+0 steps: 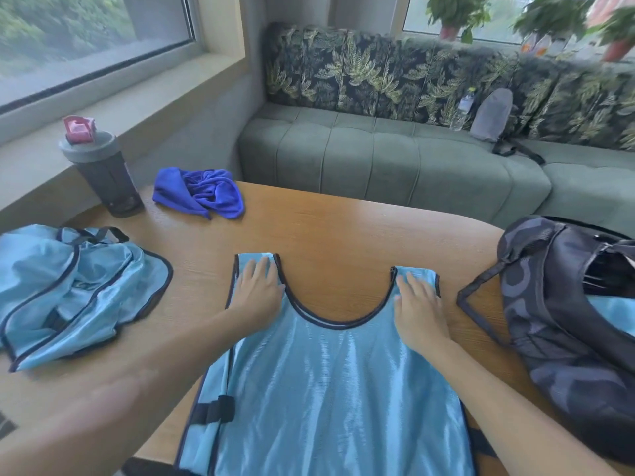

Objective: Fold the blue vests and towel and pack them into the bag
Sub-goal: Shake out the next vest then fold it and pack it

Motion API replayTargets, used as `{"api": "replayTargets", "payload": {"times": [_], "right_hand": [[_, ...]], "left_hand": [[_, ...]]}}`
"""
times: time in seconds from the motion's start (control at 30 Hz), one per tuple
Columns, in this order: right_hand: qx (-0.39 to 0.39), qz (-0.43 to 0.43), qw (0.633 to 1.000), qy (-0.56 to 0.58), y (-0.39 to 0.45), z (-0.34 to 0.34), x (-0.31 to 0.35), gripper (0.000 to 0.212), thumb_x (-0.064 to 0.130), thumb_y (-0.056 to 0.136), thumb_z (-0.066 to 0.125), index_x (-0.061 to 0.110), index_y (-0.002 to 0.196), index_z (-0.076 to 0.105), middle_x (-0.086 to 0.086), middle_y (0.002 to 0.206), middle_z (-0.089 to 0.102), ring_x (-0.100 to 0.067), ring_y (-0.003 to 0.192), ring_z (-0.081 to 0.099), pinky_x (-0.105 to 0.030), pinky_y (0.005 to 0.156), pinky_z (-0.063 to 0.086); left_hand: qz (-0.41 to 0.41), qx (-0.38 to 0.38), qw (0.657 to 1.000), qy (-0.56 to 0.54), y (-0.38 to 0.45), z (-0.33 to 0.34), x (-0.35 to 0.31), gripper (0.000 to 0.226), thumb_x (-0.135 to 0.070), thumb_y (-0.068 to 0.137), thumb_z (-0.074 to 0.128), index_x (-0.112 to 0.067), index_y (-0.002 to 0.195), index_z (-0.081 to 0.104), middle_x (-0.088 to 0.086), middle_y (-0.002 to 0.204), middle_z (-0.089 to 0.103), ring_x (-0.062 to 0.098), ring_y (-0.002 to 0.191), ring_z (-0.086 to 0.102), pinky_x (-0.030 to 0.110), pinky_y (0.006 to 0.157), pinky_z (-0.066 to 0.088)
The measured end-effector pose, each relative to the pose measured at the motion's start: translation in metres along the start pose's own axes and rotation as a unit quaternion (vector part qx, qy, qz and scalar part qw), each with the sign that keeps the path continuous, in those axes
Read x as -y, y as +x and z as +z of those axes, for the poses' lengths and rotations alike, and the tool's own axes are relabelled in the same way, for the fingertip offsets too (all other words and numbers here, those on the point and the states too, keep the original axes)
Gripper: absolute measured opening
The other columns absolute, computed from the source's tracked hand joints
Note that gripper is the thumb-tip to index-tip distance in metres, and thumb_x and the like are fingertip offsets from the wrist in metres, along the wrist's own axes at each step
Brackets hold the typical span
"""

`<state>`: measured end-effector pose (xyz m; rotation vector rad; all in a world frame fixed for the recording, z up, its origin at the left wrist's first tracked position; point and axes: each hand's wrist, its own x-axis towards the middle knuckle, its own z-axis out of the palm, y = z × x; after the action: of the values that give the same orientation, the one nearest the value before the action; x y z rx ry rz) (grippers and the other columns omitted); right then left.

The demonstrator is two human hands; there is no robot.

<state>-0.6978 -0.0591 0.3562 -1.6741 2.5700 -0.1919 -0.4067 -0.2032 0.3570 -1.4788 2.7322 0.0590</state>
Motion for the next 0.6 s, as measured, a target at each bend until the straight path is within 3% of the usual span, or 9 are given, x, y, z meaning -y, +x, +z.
{"api": "replayTargets", "payload": {"times": [0.07, 0.13, 0.3, 0.6], "right_hand": [[0.016, 0.020, 1.000, 0.001, 0.005, 0.004, 0.005, 0.056, 0.038, 0.109, 0.021, 0.022, 0.162, 0.016, -0.002, 0.170, 0.010, -0.023, 0.156, 0.005, -0.041, 0.126, 0.010], [0.023, 0.028, 0.999, -0.006, 0.013, 0.006, 0.008, 0.057, 0.042, 0.109, 0.016, 0.027, 0.163, 0.009, 0.000, 0.171, 0.001, -0.023, 0.156, -0.002, -0.042, 0.126, 0.004], [0.018, 0.036, 0.999, -0.007, 0.061, 0.008, 0.001, 0.057, 0.045, 0.108, 0.013, 0.032, 0.163, 0.004, 0.000, 0.171, -0.005, -0.023, 0.156, -0.008, -0.041, 0.127, -0.002], [-0.006, 0.024, 1.000, 0.004, 0.196, 0.017, -0.004, 0.056, 0.045, 0.107, 0.017, 0.033, 0.162, 0.014, -0.001, 0.171, 0.004, -0.023, 0.157, 0.000, -0.042, 0.126, 0.002]], "left_hand": [[-0.045, 0.019, 0.998, -0.037, 0.011, -0.001, -0.011, 0.061, -0.041, 0.110, 0.030, -0.008, 0.160, 0.017, 0.010, 0.166, 0.011, 0.036, 0.151, 0.013, 0.049, 0.120, 0.019], [-0.040, 0.007, 0.998, -0.046, 0.023, 0.002, -0.018, 0.064, -0.044, 0.109, 0.024, -0.013, 0.162, 0.007, 0.005, 0.169, 0.003, 0.035, 0.154, 0.005, 0.050, 0.123, 0.014], [-0.033, -0.007, 0.999, -0.040, 0.076, 0.005, -0.017, 0.066, -0.050, 0.103, 0.007, -0.025, 0.164, 0.002, -0.005, 0.171, -0.001, 0.033, 0.156, -0.001, 0.044, 0.125, 0.008], [0.005, -0.031, 0.999, -0.045, 0.206, 0.003, -0.015, 0.062, -0.048, 0.106, 0.013, -0.026, 0.164, 0.007, -0.006, 0.172, 0.003, 0.029, 0.157, -0.001, 0.044, 0.126, 0.007]]}}
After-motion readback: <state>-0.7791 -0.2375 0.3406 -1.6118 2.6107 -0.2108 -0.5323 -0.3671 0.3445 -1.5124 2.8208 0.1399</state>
